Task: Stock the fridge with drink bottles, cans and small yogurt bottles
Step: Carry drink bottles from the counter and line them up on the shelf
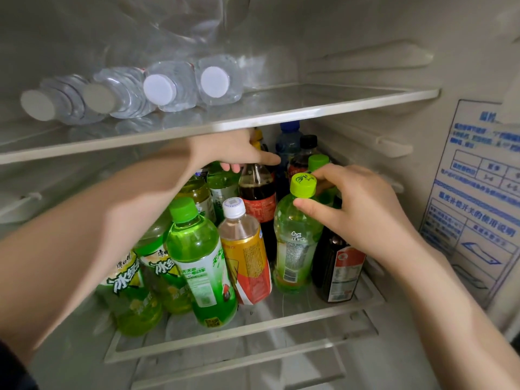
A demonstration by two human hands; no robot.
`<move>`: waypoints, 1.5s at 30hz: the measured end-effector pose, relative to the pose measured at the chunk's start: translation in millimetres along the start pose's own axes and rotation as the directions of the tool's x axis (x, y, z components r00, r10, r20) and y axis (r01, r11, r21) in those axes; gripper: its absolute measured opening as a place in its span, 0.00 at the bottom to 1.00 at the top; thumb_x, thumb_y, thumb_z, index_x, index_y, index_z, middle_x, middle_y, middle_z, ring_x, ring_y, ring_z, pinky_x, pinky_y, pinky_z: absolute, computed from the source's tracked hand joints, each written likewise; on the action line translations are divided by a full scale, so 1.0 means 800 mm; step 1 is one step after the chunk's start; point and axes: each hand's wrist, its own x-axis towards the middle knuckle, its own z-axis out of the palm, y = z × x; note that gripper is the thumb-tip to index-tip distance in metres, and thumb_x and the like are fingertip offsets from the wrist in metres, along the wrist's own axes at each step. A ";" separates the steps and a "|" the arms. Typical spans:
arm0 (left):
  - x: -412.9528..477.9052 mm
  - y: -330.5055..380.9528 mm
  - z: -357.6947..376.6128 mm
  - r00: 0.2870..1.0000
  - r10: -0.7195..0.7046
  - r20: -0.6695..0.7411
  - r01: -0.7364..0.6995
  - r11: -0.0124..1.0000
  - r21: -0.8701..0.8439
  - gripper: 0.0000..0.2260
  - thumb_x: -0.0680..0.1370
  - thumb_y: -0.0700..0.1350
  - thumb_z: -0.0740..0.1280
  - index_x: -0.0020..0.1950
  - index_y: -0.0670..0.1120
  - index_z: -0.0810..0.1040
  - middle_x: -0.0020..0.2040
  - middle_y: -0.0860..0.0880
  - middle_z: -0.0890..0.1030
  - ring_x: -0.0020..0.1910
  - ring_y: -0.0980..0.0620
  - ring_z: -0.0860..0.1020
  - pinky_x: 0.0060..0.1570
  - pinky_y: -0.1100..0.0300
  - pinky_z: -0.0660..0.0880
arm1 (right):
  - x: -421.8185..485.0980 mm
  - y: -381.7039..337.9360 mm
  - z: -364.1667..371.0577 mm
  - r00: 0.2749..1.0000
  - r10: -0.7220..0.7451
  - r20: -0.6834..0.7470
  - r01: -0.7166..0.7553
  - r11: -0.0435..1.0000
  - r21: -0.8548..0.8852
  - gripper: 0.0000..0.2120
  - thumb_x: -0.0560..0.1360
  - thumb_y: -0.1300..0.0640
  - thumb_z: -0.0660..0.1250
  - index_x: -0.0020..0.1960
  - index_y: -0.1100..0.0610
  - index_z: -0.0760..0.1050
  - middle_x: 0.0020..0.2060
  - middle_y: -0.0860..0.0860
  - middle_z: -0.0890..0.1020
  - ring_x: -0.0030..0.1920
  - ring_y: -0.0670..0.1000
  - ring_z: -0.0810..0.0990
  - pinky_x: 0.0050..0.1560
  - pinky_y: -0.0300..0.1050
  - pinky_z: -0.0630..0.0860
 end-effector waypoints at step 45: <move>-0.015 -0.031 0.012 0.979 0.173 -0.105 -0.197 0.931 -0.308 0.17 0.67 0.51 0.76 0.51 0.49 0.75 0.37 0.58 0.79 0.33 0.64 0.76 0.32 0.75 0.70 | 0.005 -0.011 0.010 1.000 0.015 -0.025 -0.016 1.000 -0.017 0.21 0.68 0.39 0.66 0.54 0.52 0.78 0.39 0.41 0.76 0.42 0.44 0.70 0.41 0.40 0.63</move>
